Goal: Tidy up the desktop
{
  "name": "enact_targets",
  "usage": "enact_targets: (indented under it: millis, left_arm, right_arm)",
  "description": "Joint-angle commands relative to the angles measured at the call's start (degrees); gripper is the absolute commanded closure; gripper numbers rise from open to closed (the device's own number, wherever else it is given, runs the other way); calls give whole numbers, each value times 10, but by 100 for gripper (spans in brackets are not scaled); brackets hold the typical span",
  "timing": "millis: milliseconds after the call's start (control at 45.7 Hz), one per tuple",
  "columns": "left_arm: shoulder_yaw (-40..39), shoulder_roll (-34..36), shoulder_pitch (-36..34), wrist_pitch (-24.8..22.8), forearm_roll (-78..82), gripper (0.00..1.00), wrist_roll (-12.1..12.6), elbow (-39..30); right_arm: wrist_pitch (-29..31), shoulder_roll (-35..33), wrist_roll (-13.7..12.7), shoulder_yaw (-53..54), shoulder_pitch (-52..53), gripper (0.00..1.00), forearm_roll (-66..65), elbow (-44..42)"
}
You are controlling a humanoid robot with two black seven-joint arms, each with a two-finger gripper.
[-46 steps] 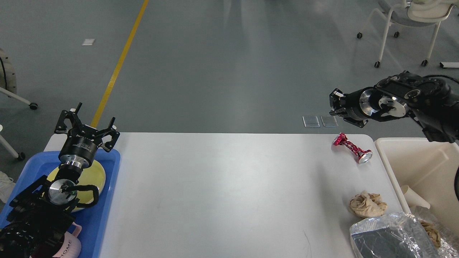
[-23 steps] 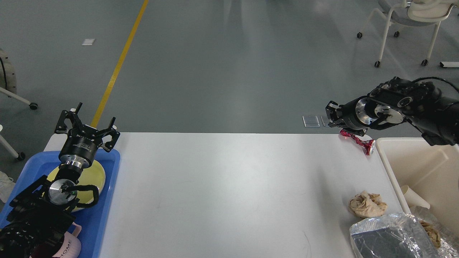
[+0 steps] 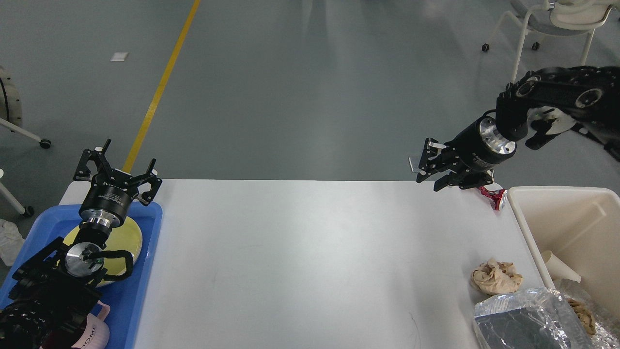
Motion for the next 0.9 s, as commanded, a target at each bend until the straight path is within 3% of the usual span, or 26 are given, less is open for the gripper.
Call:
enact_targets:
  millis: [0, 153, 350, 635, 875]
  left_arm:
    - [-1, 0, 0, 0, 0, 2, 0, 0]
    - [-1, 0, 0, 0, 1, 2, 0, 0]
    - [0, 0, 0, 0, 0, 2, 0, 0]
    - [-1, 0, 0, 0, 0, 2, 0, 0]
    - [-1, 0, 0, 0, 0, 2, 0, 0]
  right_arm:
    - [19, 2, 1, -53, 147, 0, -1, 158]
    - [24, 3, 1, -59, 243, 0, -1, 290]
    - [16, -8, 1, -128, 221, 0, -22, 268]
    - [-12, -126, 1, -130, -13, 0, -24, 53]
    - [-69, -168, -2, 5, -248, 0, -17, -64]
